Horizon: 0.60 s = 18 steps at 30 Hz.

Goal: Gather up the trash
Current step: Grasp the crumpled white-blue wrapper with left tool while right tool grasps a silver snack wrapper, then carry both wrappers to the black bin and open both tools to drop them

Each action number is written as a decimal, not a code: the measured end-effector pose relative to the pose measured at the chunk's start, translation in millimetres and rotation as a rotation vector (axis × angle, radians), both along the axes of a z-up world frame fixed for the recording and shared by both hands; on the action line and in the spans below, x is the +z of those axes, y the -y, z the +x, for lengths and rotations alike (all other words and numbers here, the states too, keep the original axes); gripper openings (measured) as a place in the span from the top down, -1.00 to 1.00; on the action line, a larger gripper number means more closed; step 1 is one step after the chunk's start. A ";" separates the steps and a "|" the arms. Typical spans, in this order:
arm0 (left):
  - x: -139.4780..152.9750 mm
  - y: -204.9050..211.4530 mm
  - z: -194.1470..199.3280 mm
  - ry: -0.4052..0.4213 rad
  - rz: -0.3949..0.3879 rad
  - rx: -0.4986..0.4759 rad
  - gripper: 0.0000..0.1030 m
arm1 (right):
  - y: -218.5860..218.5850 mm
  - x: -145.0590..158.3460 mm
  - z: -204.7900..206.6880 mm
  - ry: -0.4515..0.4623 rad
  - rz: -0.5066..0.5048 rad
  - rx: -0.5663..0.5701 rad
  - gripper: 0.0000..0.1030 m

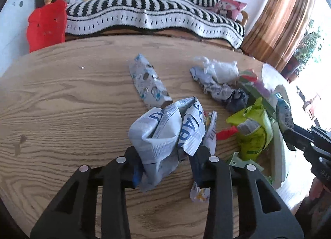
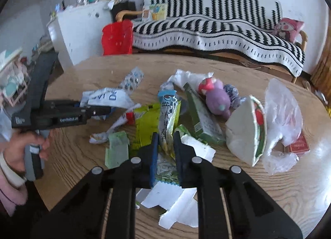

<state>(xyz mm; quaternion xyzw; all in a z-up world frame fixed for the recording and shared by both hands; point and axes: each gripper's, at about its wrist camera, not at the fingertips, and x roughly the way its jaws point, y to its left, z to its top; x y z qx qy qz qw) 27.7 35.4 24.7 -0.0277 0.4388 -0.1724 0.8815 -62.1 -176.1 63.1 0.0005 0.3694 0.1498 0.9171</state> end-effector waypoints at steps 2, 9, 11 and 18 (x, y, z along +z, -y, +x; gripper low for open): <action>4.5 -0.6 -2.8 0.021 0.000 0.008 0.32 | 4.5 5.1 -3.5 0.013 0.029 -0.016 0.71; 14.8 1.2 -10.5 0.069 0.021 0.034 0.32 | 17.5 3.2 1.2 -0.016 0.075 -0.063 0.71; 16.5 0.1 -10.7 0.069 0.009 0.047 0.32 | 18.2 1.7 3.0 -0.025 0.080 -0.073 0.71; 31.0 9.8 -27.1 0.115 -0.014 0.061 0.32 | 22.6 1.6 3.7 -0.051 0.131 -0.122 0.71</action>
